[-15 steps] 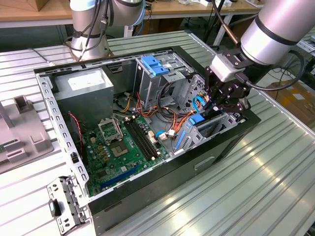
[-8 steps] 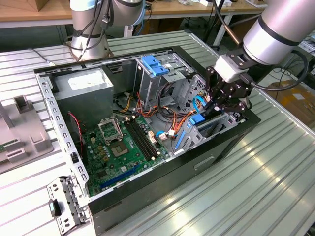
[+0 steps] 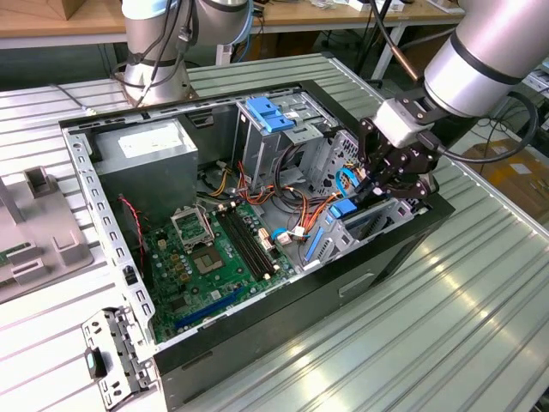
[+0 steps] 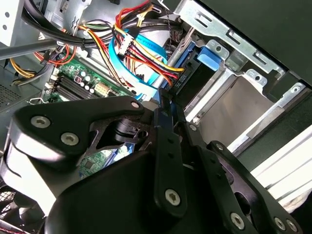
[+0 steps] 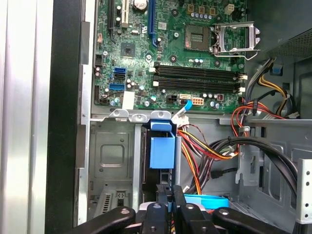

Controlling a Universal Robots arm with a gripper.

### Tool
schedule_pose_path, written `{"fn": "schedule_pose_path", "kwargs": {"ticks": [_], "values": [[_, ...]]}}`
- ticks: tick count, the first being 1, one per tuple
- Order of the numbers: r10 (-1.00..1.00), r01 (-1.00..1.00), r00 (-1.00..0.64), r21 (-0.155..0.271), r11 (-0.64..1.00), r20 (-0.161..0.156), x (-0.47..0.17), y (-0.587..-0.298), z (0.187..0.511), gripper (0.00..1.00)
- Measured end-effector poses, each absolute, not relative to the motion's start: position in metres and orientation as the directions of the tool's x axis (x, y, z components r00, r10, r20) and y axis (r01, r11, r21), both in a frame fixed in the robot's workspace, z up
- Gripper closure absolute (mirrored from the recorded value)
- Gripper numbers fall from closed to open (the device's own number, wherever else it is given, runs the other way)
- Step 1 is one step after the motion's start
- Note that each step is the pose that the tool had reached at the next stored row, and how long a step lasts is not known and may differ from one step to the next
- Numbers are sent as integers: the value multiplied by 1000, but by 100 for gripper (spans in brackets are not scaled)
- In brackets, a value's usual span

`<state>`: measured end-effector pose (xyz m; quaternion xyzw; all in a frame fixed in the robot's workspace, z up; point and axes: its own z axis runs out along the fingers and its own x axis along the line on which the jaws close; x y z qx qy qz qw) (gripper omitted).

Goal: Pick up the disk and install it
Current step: 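Insert the second disk wire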

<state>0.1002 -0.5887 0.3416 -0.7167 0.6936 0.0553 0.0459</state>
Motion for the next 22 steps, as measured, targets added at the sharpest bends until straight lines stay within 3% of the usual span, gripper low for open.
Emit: {"fn": "schedule_pose_path", "kwargs": {"ticks": [3, 4, 8, 13, 14, 16, 22], "values": [[-989, -999, 32, 11, -34, -143, 100, -589, 342, 83], [-989, -999, 32, 11, -33, -143, 100, -589, 342, 76], [-989, -999, 32, 11, -33, -143, 100, -589, 342, 76], [-989, -999, 32, 11, -34, -145, 100, -589, 366, 76], [-989, -999, 32, 11, -34, -146, 100, -589, 366, 77], [-988, -999, 32, 11, -34, -149, 100, -589, 366, 89], [-987, -999, 31, 21, -34, -157, 104, -589, 359, 89]]}}
